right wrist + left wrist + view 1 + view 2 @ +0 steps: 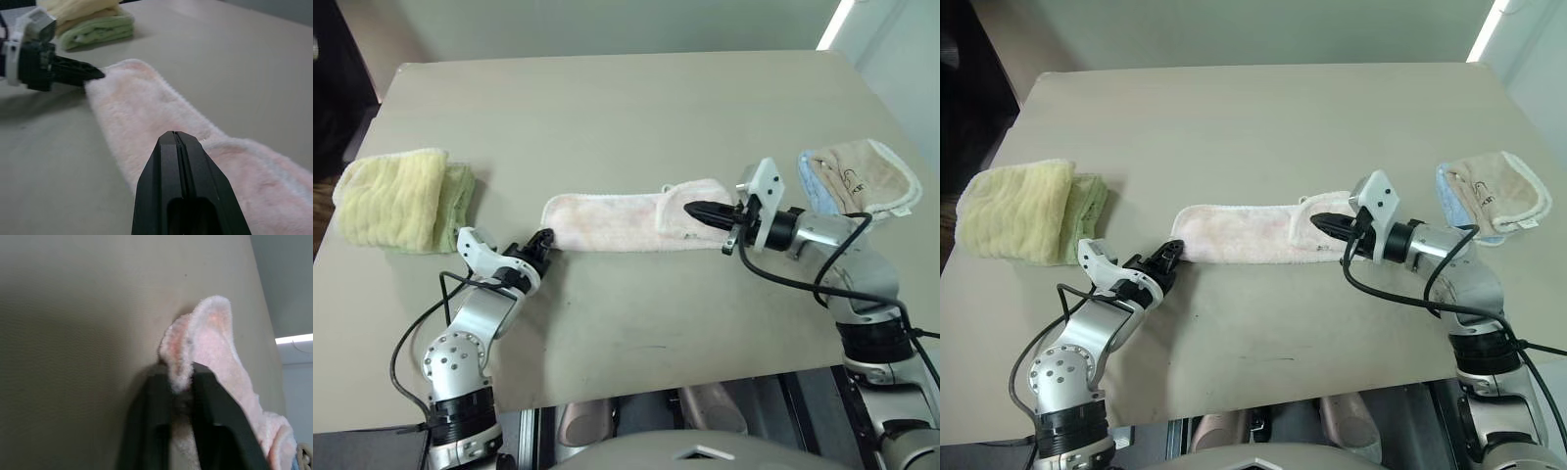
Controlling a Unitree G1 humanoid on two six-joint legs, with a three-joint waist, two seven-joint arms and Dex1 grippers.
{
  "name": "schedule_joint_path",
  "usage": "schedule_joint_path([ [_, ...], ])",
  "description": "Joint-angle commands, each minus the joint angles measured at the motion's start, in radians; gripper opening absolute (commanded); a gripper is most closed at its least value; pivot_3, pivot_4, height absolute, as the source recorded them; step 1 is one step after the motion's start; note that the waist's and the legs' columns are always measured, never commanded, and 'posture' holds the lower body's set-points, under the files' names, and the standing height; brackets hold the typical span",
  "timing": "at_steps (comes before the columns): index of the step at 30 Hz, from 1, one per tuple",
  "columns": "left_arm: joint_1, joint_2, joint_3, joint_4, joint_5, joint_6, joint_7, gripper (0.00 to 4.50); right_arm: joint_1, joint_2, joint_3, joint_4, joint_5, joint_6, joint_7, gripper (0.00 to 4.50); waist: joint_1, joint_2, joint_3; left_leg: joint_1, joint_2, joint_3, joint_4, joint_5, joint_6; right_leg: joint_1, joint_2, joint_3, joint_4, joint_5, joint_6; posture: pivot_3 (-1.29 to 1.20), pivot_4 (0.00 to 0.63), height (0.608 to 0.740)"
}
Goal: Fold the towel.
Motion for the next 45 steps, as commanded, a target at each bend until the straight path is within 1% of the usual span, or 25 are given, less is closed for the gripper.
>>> schedule_joint_path([
  [1, 0.01, 0.0, 0.029, -0.011, 0.011, -0.015, -0.023, 0.05, 0.003, -0.015, -0.022, -0.055, 0.031, 0.011, 0.006, 0.0, 0.0, 0.0, 0.0, 0.0, 0.0, 0.0, 0.0, 0.0, 0.0, 0.0, 0.0, 0.0, 0.0, 0.0, 0.0, 0.0, 0.15, 0.739],
  [5, 0.002, 0.031, 0.027, -0.058, 0.038, -0.016, -0.088, 0.05, 0.009, -0.017, -0.024, -0.055, 0.03, 0.017, -0.006, 0.0, 0.0, -0.001, 0.001, 0.0, 0.0, -0.001, -0.001, -0.002, 0.004, 0.0, 0.0, 0.0, 0.0, 0.0, 0.0, 0.0, 0.15, 0.739],
  [9, 0.008, 0.129, 0.054, -0.1, 0.085, -0.009, -0.223, 0.05, 0.019, -0.027, -0.034, -0.029, 0.013, 0.013, -0.016, 0.0, 0.001, -0.003, 0.002, -0.001, 0.0, -0.001, 0.0, -0.003, 0.005, -0.001, 0.0, 0.0, 0.0, 0.0, 0.0, 0.0, 0.15, 0.739],
  [14, -0.032, 0.224, 0.123, -0.072, 0.068, -0.004, -0.331, 0.05, 0.029, -0.044, -0.048, -0.003, 0.003, -0.004, -0.023, 0.0, 0.003, -0.004, 0.002, -0.002, 0.0, -0.001, 0.001, -0.004, 0.006, -0.001, 0.0, 0.0, 0.0, -0.001, 0.001, 0.0, 0.15, 0.739],
  [17, -0.089, 0.287, 0.071, -0.095, 0.088, 0.039, -0.408, 0.05, 0.028, -0.051, -0.065, 0.019, -0.005, -0.012, -0.04, 0.0, 0.007, -0.004, 0.002, -0.002, 0.0, -0.001, 0.0, -0.004, 0.006, -0.002, 0.0, 0.0, 0.0, 0.0, 0.0, 0.0, 0.15, 0.739],
  [19, -0.12, 0.305, 0.032, -0.109, 0.109, 0.057, -0.443, 0.05, 0.03, -0.057, -0.075, 0.031, -0.012, -0.016, -0.047, 0.0, 0.012, -0.004, 0.002, -0.002, 0.0, -0.001, 0.001, -0.004, 0.006, -0.002, 0.0, 0.0, 0.0, 0.001, -0.002, 0.0, 0.15, 0.739],
  [20, -0.158, 0.308, -0.013, -0.122, 0.13, 0.07, -0.461, 0.05, 0.036, -0.067, -0.082, 0.044, -0.021, -0.02, -0.052, 0.0, 0.013, -0.004, 0.002, -0.002, 0.0, -0.001, 0.001, -0.005, 0.007, -0.001, -0.001, 0.0, 0.0, 0.002, -0.005, 0.0, 0.15, 0.739],
  [21, -0.185, 0.308, -0.044, -0.13, 0.146, 0.079, -0.473, 0.05, 0.04, -0.074, -0.087, 0.053, -0.028, -0.022, -0.056, 0.0, 0.017, -0.004, 0.002, -0.002, 0.0, -0.001, 0.001, -0.006, 0.008, -0.001, -0.001, 0.0, 0.0, 0.003, -0.006, 0.0, 0.15, 0.739],
  [23, -0.284, 0.291, -0.155, -0.136, 0.208, 0.103, -0.503, 0.05, 0.055, -0.092, -0.112, 0.077, -0.036, -0.032, -0.062, 0.0, 0.025, -0.004, 0.002, -0.003, 0.0, -0.001, 0.002, -0.007, 0.01, -0.001, -0.001, 0.0, 0.0, 0.004, -0.007, 0.0, 0.15, 0.739],
  [28, -0.518, 0.191, -0.411, -0.056, 0.383, 0.143, -0.618, 0.05, 0.078, -0.116, -0.166, 0.096, -0.038, -0.04, -0.084, 0.0, 0.035, -0.004, 0.002, -0.007, 0.0, -0.001, 0.007, -0.007, 0.011, -0.001, -0.002, 0.0, -0.001, 0.004, -0.006, 0.0, 0.15, 0.739],
  [31, -0.628, 0.101, -0.505, 0.033, 0.45, 0.162, -0.683, 0.05, 0.098, -0.123, -0.191, 0.086, -0.042, -0.039, -0.1, 0.0, 0.032, -0.004, 0.002, -0.007, 0.0, 0.0, 0.008, -0.007, 0.011, -0.001, -0.002, 0.0, -0.002, 0.004, -0.002, 0.0, 0.15, 0.739],
  [32, -0.656, 0.081, -0.534, 0.057, 0.472, 0.176, -0.706, 0.05, 0.105, -0.124, -0.198, 0.079, -0.044, -0.037, -0.107, 0.0, 0.032, -0.004, 0.002, -0.007, 0.0, 0.0, 0.008, -0.007, 0.011, -0.001, -0.002, 0.0, -0.002, 0.005, 0.001, 0.0, 0.15, 0.739],
  [33, -0.68, 0.068, -0.568, 0.076, 0.501, 0.193, -0.732, 0.05, 0.112, -0.125, -0.205, 0.071, -0.044, -0.034, -0.115, 0.0, 0.031, -0.004, 0.002, -0.007, 0.0, 0.0, 0.008, -0.007, 0.011, -0.001, -0.002, 0.0, -0.002, 0.006, 0.007, 0.0, 0.15, 0.739],
  [35, -0.707, 0.066, -0.639, 0.092, 0.565, 0.211, -0.796, 0.05, 0.129, -0.128, -0.223, 0.05, -0.039, -0.029, -0.129, 0.0, 0.03, -0.004, 0.002, -0.007, 0.0, 0.0, 0.007, -0.007, 0.011, -0.002, -0.002, 0.0, -0.002, 0.006, 0.008, 0.0, 0.15, 0.739],
  [37, -0.712, 0.086, -0.695, 0.094, 0.628, 0.216, -0.858, 0.05, 0.147, -0.131, -0.241, 0.028, -0.034, -0.023, -0.141, 0.0, 0.03, -0.004, 0.002, -0.007, 0.0, 0.0, 0.005, -0.007, 0.01, -0.002, -0.002, 0.0, -0.002, 0.003, 0.012, 0.0, 0.15, 0.739],
  [39, -0.706, 0.103, -0.724, 0.105, 0.682, 0.218, -0.897, 0.05, 0.166, -0.134, -0.257, 0.008, -0.028, -0.017, -0.148, 0.0, 0.03, -0.004, 0.002, -0.007, 0.0, 0.0, 0.005, -0.007, 0.009, -0.002, -0.002, 0.0, -0.002, 0.001, 0.014, 0.0, 0.15, 0.739],
  [40, -0.704, 0.107, -0.732, 0.112, 0.706, 0.219, -0.908, 0.05, 0.174, -0.134, -0.262, 0.0, -0.027, -0.014, -0.15, 0.0, 0.031, -0.004, 0.002, -0.007, 0.0, 0.0, 0.005, -0.007, 0.008, -0.002, -0.002, 0.0, -0.002, -0.002, 0.018, 0.0, 0.15, 0.739],
  [42, -0.694, 0.109, -0.737, 0.122, 0.744, 0.214, -0.928, 0.51, 0.187, -0.134, -0.269, -0.013, -0.026, -0.011, -0.156, 0.0, 0.032, -0.004, 0.002, -0.008, 0.0, 0.0, 0.005, -0.007, 0.008, -0.002, -0.002, 0.0, -0.002, -0.003, 0.019, 0.0, 0.15, 0.739],
  [43, -0.687, 0.101, -0.727, 0.125, 0.747, 0.219, -0.934, 0.66, 0.191, -0.133, -0.272, -0.017, -0.026, -0.009, -0.159, 0.0, 0.032, -0.004, 0.002, -0.008, 0.0, 0.0, 0.006, -0.008, 0.009, -0.001, -0.002, 0.0, -0.002, -0.003, 0.019, 0.0, 0.15, 0.739],
  [45, -0.675, 0.078, -0.698, 0.127, 0.744, 0.226, -0.937, 1.37, 0.195, -0.133, -0.274, -0.024, -0.025, -0.006, -0.163, 0.0, 0.034, -0.004, 0.002, -0.008, 0.0, 0.0, 0.007, -0.008, 0.01, -0.001, -0.002, 0.0, -0.003, -0.003, 0.019, 0.0, 0.15, 0.739],
])
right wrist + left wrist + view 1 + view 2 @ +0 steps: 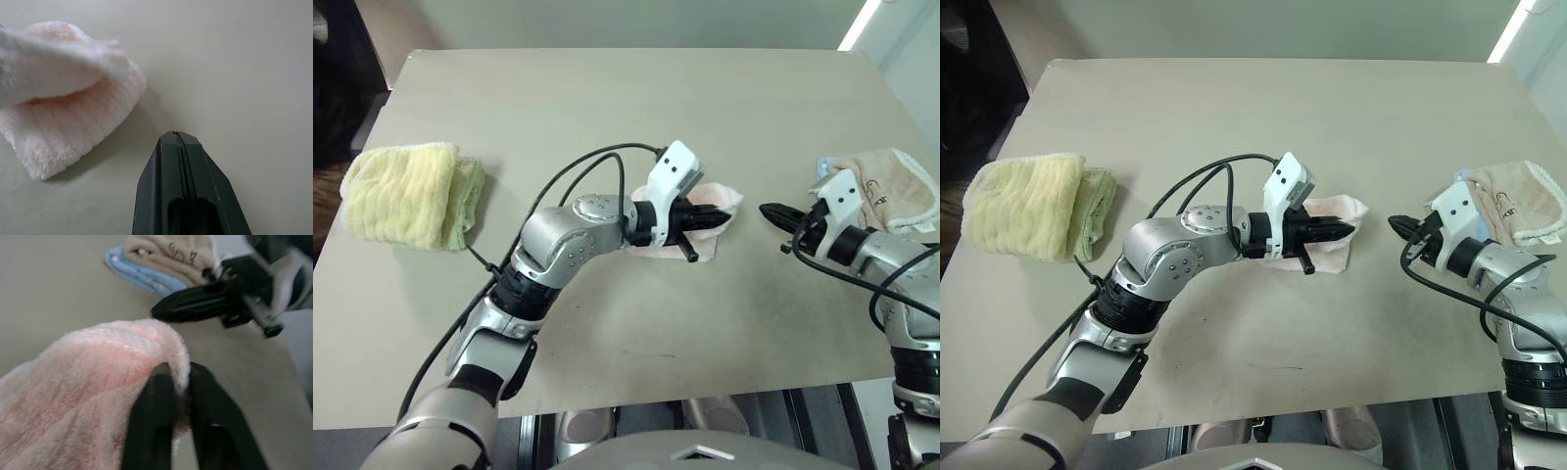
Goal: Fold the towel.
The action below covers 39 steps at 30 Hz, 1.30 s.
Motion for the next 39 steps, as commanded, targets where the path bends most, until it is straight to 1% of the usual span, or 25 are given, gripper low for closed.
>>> schedule_joint_path([
  [1, 0.013, -0.042, 0.052, -0.01, 0.0, 0.012, -0.02, 1.72, -0.001, -0.009, -0.035, -0.042, 0.016, 0.004, -0.016, 0.0, 0.002, 0.0, 0.0, 0.0, 0.0, 0.0, 0.001, 0.0, 0.0, 0.0, 0.0, 0.0, 0.0, 0.0, 0.0, 0.0, 0.15, 0.739],
  [4, 0.029, -0.067, 0.104, -0.021, -0.016, 0.026, -0.024, 2.81, -0.012, -0.012, -0.032, -0.037, 0.015, 0.007, -0.016, 0.0, 0.003, 0.0, 0.0, -0.001, 0.0, 0.0, 0.003, -0.002, 0.003, 0.001, 0.0, 0.0, 0.0, 0.001, 0.001, 0.0, 0.15, 0.739],
  [5, 0.035, -0.079, 0.13, -0.025, -0.03, 0.031, -0.024, 3.08, -0.017, -0.014, -0.029, -0.033, 0.014, 0.006, -0.014, 0.0, 0.003, 0.0, 0.0, -0.001, 0.0, 0.0, 0.004, -0.003, 0.005, 0.001, 0.0, 0.0, 0.0, 0.001, 0.001, 0.0, 0.15, 0.739],
  [6, 0.04, -0.09, 0.16, -0.032, -0.048, 0.037, -0.021, 3.45, -0.024, -0.016, -0.027, -0.027, 0.012, 0.004, -0.011, 0.0, 0.003, 0.0, 0.0, -0.001, 0.0, 0.0, 0.004, -0.005, 0.008, 0.002, 0.0, 0.0, 0.0, 0.001, 0.002, 0.0, 0.15, 0.739],
  [8, 0.051, -0.107, 0.226, -0.047, -0.077, 0.032, -0.01, 4.19, -0.044, -0.019, -0.021, -0.014, 0.009, 0.002, -0.008, 0.0, 0.003, 0.0, 0.0, -0.001, 0.0, 0.0, 0.005, -0.004, 0.008, 0.002, 0.0, 0.0, 0.0, 0.002, 0.003, 0.0, 0.15, 0.739],
  [9, 0.054, -0.114, 0.252, -0.051, -0.086, 0.032, -0.004, 4.48, -0.051, -0.02, -0.019, -0.009, 0.008, 0.0, -0.007, 0.0, 0.003, 0.0, 0.0, -0.001, 0.0, 0.0, 0.006, -0.004, 0.008, 0.002, 0.0, 0.0, 0.0, 0.002, 0.003, 0.0, 0.15, 0.739],
  [11, 0.057, -0.109, 0.295, -0.051, -0.075, 0.014, 0.004, 4.48, -0.07, -0.016, -0.017, 0.0, 0.008, -0.001, -0.008, 0.0, 0.003, 0.0, 0.0, -0.001, 0.0, 0.0, 0.007, -0.004, 0.008, 0.002, 0.0, 0.0, 0.0, 0.003, 0.004, 0.0, 0.15, 0.739],
  [13, 0.064, -0.081, 0.315, -0.024, -0.001, -0.038, 0.023, 4.48, -0.09, -0.006, -0.013, -0.007, 0.025, 0.007, -0.002, 0.0, 0.002, 0.0, 0.0, 0.0, 0.0, 0.0, 0.008, -0.004, 0.009, 0.003, 0.0, 0.0, 0.0, 0.003, 0.004, 0.0, 0.15, 0.739],
  [14, 0.078, -0.051, 0.307, 0.0, 0.06, -0.088, 0.02, 4.26, -0.105, 0.01, -0.005, -0.02, 0.043, 0.023, -0.005, 0.0, 0.002, 0.0, 0.0, 0.0, 0.0, 0.0, 0.008, -0.003, 0.009, 0.003, 0.0, 0.0, 0.0, 0.003, 0.004, 0.0, 0.15, 0.739],
  [16, 0.107, -0.015, 0.298, 0.026, 0.136, -0.168, -0.001, 3.86, -0.125, 0.035, 0.021, -0.048, 0.066, 0.046, -0.006, 0.0, -0.002, 0.001, 0.0, 0.001, 0.0, 0.0, 0.009, -0.003, 0.009, 0.003, 0.0, 0.0, 0.001, 0.004, 0.004, 0.0, 0.15, 0.739],
  [20, 0.154, 0.009, 0.281, 0.036, 0.205, -0.258, -0.049, 2.41, -0.151, 0.076, 0.075, -0.077, 0.073, 0.064, -0.01, 0.0, -0.001, 0.001, 0.0, 0.0, 0.0, 0.0, 0.009, -0.003, 0.009, 0.002, 0.0, -0.001, 0.001, 0.005, 0.003, 0.0, 0.15, 0.739],
  [21, 0.174, 0.013, 0.273, 0.031, 0.217, -0.276, -0.067, 2.12, -0.169, 0.104, 0.102, -0.074, 0.071, 0.068, -0.02, 0.0, 0.0, 0.001, 0.0, -0.001, 0.0, 0.0, 0.01, -0.003, 0.009, 0.001, 0.0, 0.0, 0.001, 0.005, 0.003, 0.0, 0.15, 0.739],
  [24, 0.215, 0.003, 0.263, 0.017, 0.224, -0.301, -0.107, 1.0, -0.195, 0.167, 0.168, -0.056, 0.056, 0.074, -0.032, 0.0, 0.002, 0.001, 0.0, -0.002, 0.0, 0.0, 0.012, -0.003, 0.01, 0.001, 0.0, 0.0, 0.001, 0.005, 0.002, 0.0, 0.15, 0.739],
  [25, 0.221, -0.002, 0.262, 0.015, 0.224, -0.303, -0.115, 0.64, -0.196, 0.177, 0.179, -0.05, 0.052, 0.073, -0.032, 0.0, 0.003, 0.001, 0.0, -0.003, 0.0, 0.0, 0.012, -0.004, 0.011, 0.001, 0.0, 0.0, 0.001, 0.006, 0.001, 0.0, 0.15, 0.739],
  [26, 0.23, -0.004, 0.249, 0.012, 0.23, -0.3, -0.127, 0.26, -0.193, 0.192, 0.202, -0.027, 0.033, 0.062, -0.037, 0.0, 0.005, 0.001, 0.0, -0.003, 0.0, 0.0, 0.012, -0.004, 0.012, 0.001, 0.0, 0.0, 0.001, 0.008, -0.003, 0.0, 0.15, 0.739],
  [27, 0.238, -0.002, 0.226, 0.014, 0.251, -0.298, -0.134, 0.01, -0.185, 0.204, 0.223, 0.0, 0.016, 0.05, -0.04, 0.0, 0.007, 0.001, 0.0, -0.004, 0.0, 0.0, 0.013, -0.004, 0.012, 0.0, 0.0, 0.0, 0.001, 0.009, -0.004, 0.0, 0.15, 0.739],
  [33, 0.264, -0.013, 0.11, 0.058, 0.372, -0.28, -0.122, 0.01, -0.127, 0.245, 0.278, 0.143, -0.066, -0.001, -0.077, 0.0, 0.01, 0.001, 0.0, -0.005, 0.0, 0.0, 0.013, -0.007, 0.014, 0.0, -0.002, -0.001, 0.0, 0.009, -0.003, 0.0, 0.15, 0.739],
  [35, 0.268, -0.01, 0.074, 0.104, 0.428, -0.277, -0.104, 0.01, -0.12, 0.247, 0.285, 0.179, -0.09, -0.009, -0.091, 0.0, 0.009, 0.001, -0.001, -0.006, 0.0, 0.0, 0.013, -0.007, 0.014, -0.001, -0.002, -0.001, 0.0, 0.009, -0.003, 0.0, 0.15, 0.739],
  [37, 0.274, -0.007, 0.054, 0.131, 0.466, -0.285, -0.1, 0.01, -0.118, 0.249, 0.285, 0.189, -0.1, -0.012, -0.094, 0.0, 0.009, 0.001, -0.001, -0.005, 0.0, 0.0, 0.013, -0.007, 0.014, -0.001, -0.002, -0.001, 0.0, 0.009, -0.004, 0.0, 0.15, 0.739],
  [39, 0.283, -0.01, 0.06, 0.134, 0.48, -0.298, -0.098, 0.01, -0.111, 0.245, 0.279, 0.17, -0.095, -0.012, -0.09, 0.0, 0.009, 0.002, -0.002, -0.004, 0.0, 0.0, 0.012, -0.007, 0.014, -0.001, -0.002, -0.001, 0.0, 0.009, -0.005, 0.0, 0.15, 0.739],
])
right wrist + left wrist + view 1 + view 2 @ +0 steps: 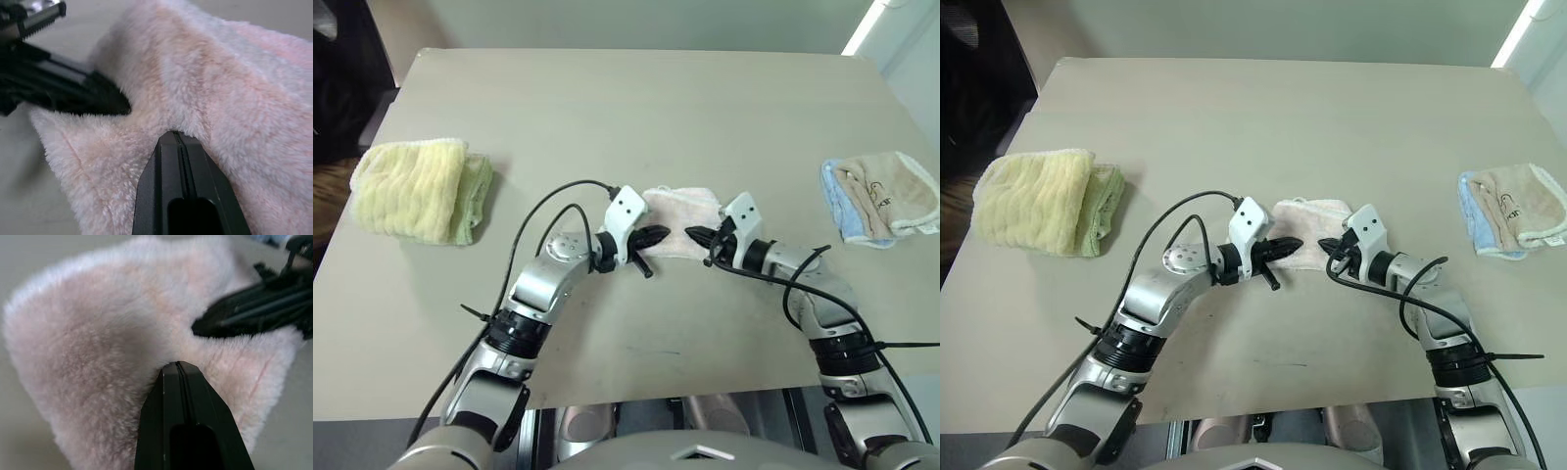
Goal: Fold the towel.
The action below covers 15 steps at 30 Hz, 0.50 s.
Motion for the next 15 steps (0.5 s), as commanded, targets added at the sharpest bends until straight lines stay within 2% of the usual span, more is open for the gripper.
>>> schedule_joint_path([
  [1, 0.024, -0.003, 0.009, 0.017, 0.032, -0.013, 0.008, 0.01, 0.013, -0.015, -0.016, -0.018, -0.016, 0.0, -0.011, 0.0, 0.0, 0.001, -0.001, 0.001, 0.0, 0.0, 0.0, 0.0, 0.0, 0.001, 0.0, 0.0, 0.0, 0.0, -0.001, 0.0, 0.15, 0.739],
  [3, 0.026, -0.014, 0.033, 0.009, 0.022, -0.013, 0.007, 0.01, 0.015, -0.017, -0.024, -0.033, -0.013, 0.0, -0.009, 0.0, 0.0, 0.001, -0.001, 0.001, 0.0, 0.0, 0.0, 0.0, 0.0, 0.002, 0.0, 0.0, 0.0, -0.002, -0.005, 0.0, 0.15, 0.739],
  [10, -0.002, -0.108, 0.351, -0.103, -0.263, 0.065, 0.041, 0.01, 0.018, -0.062, -0.159, -0.179, 0.088, 0.028, 0.012, 0.0, 0.0, 0.001, -0.001, -0.002, 0.0, 0.0, 0.0, 0.001, 0.0, -0.001, 0.0, 0.0, 0.0, 0.0, -0.007, 0.0, 0.15, 0.739],
  [12, -0.009, -0.104, 0.416, -0.117, -0.316, 0.096, 0.058, 0.01, 0.019, -0.082, -0.2, -0.201, 0.118, 0.048, 0.018, 0.0, -0.001, 0.001, -0.001, -0.002, 0.0, 0.0, 0.0, 0.002, -0.001, -0.001, 0.0, 0.0, 0.0, 0.0, -0.007, 0.0, 0.15, 0.739],
  [15, -0.001, -0.075, 0.452, -0.112, -0.326, 0.119, 0.074, 0.01, 0.021, -0.109, -0.235, -0.205, 0.134, 0.061, 0.018, 0.0, -0.001, 0.001, -0.001, -0.001, 0.0, 0.0, 0.0, 0.003, -0.002, 0.0, 0.0, 0.0, 0.0, 0.0, -0.007, 0.0, 0.15, 0.739],
])
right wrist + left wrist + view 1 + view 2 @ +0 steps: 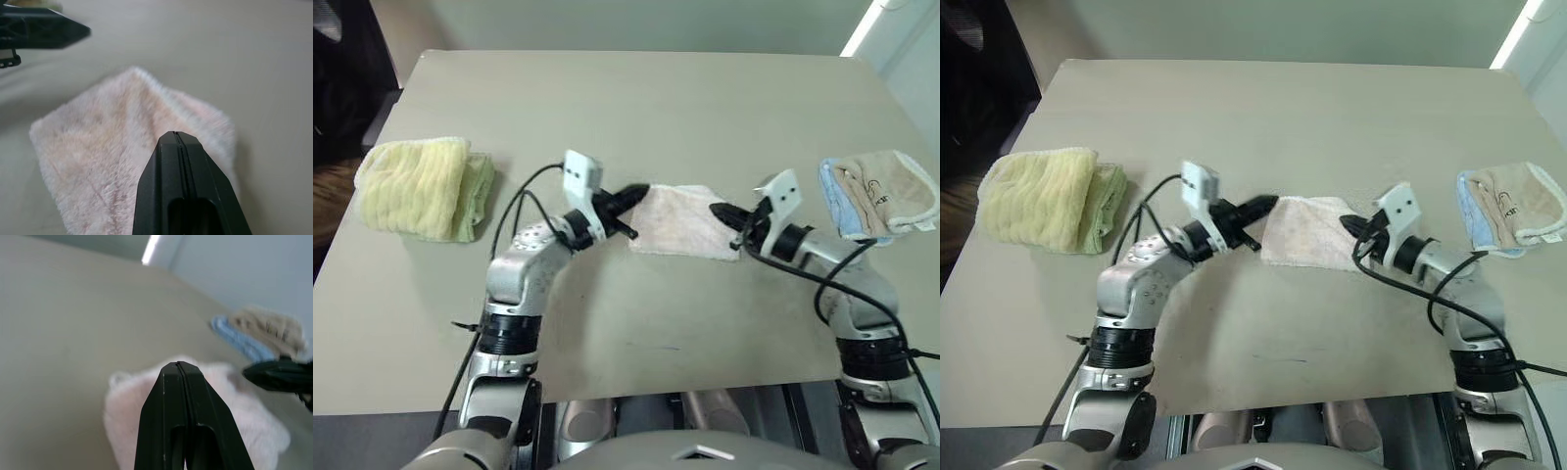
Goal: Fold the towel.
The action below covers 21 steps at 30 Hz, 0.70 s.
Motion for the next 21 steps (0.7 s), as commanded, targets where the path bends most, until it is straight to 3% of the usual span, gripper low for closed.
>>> schedule_joint_path([
  [1, -0.002, 0.024, 0.047, -0.023, -0.034, 0.031, 0.022, 0.01, 0.005, -0.032, -0.057, -0.032, 0.03, 0.009, 0.007, 0.0, 0.0, 0.0, 0.0, 0.0, 0.0, 0.0, 0.0, 0.0, 0.0, 0.0, 0.0, 0.0, 0.0, 0.0, 0.0, 0.0, 0.15, 0.739],
  [7, 0.002, 0.04, 0.093, 0.012, -0.094, 0.147, 0.059, 0.01, -0.003, -0.056, -0.073, -0.003, 0.023, 0.0, -0.001, 0.0, 0.0, 0.0, 0.0, 0.0, 0.0, 0.0, 0.0, 0.0, 0.0, 0.0, 0.0, 0.0, 0.0, 0.0, 0.001, 0.0, 0.15, 0.739],
  [9, -0.002, 0.029, 0.115, 0.021, -0.14, 0.22, 0.077, 0.39, -0.005, -0.054, -0.07, -0.003, 0.022, -0.001, -0.005, 0.0, 0.0, 0.0, 0.0, 0.0, 0.0, 0.0, 0.0, 0.0, 0.0, 0.0, 0.0, 0.0, 0.0, 0.0, 0.001, 0.0, 0.15, 0.739],
  [11, -0.006, 0.033, 0.117, 0.03, -0.173, 0.282, 0.076, 0.91, -0.006, -0.05, -0.065, -0.005, 0.02, -0.001, -0.008, 0.0, 0.0, 0.0, 0.0, 0.0, 0.0, 0.0, 0.0, 0.0, 0.0, 0.0, 0.0, 0.0, 0.0, 0.001, 0.001, 0.0, 0.15, 0.739],
  [17, -0.031, 0.024, 0.139, 0.078, -0.236, 0.389, 0.099, 3.06, -0.007, -0.044, -0.06, -0.006, 0.016, -0.004, -0.014, 0.0, 0.0, 0.0, 0.0, 0.0, 0.0, 0.0, 0.0, 0.001, -0.001, 0.0, 0.0, 0.0, 0.0, 0.001, 0.001, 0.0, 0.15, 0.739],
  [21, -0.027, 0.038, 0.037, 0.09, -0.203, 0.426, 0.063, 4.48, -0.01, -0.043, -0.063, -0.008, 0.017, -0.003, -0.019, 0.0, 0.001, 0.0, 0.0, 0.0, 0.0, 0.0, 0.0, 0.001, -0.001, 0.0, 0.0, 0.0, 0.0, 0.001, 0.002, 0.0, 0.15, 0.739],
])
